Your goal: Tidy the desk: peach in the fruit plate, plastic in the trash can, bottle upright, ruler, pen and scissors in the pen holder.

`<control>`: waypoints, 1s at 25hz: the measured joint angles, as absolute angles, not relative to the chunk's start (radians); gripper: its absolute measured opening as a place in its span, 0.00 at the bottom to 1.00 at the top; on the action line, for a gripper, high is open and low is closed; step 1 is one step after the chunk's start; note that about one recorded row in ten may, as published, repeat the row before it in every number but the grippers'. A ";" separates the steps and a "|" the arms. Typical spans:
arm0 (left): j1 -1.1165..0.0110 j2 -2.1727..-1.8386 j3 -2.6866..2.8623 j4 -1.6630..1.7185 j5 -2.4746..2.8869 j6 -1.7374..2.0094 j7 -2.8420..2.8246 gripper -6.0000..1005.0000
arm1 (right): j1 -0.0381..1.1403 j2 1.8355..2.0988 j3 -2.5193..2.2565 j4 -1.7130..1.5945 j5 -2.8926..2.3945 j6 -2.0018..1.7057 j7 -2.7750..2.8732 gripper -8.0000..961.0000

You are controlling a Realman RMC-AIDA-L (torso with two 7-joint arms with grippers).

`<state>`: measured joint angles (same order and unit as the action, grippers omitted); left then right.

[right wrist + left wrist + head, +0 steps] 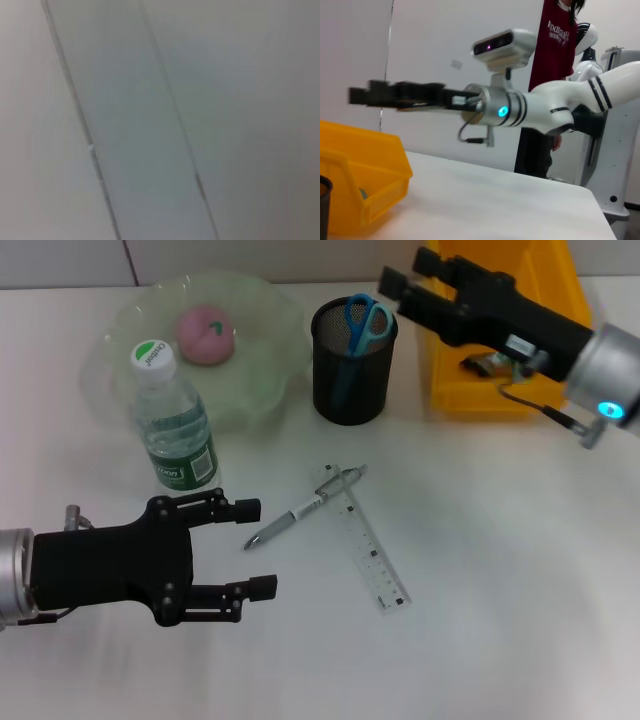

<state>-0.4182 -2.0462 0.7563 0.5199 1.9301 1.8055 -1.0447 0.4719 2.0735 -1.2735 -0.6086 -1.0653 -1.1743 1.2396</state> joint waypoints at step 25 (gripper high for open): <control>-0.406 -2.047 0.767 0.518 1.939 1.830 -1.037 0.82 | 0.832 2.084 -1.354 -1.236 -2.546 -1.510 2.756 0.70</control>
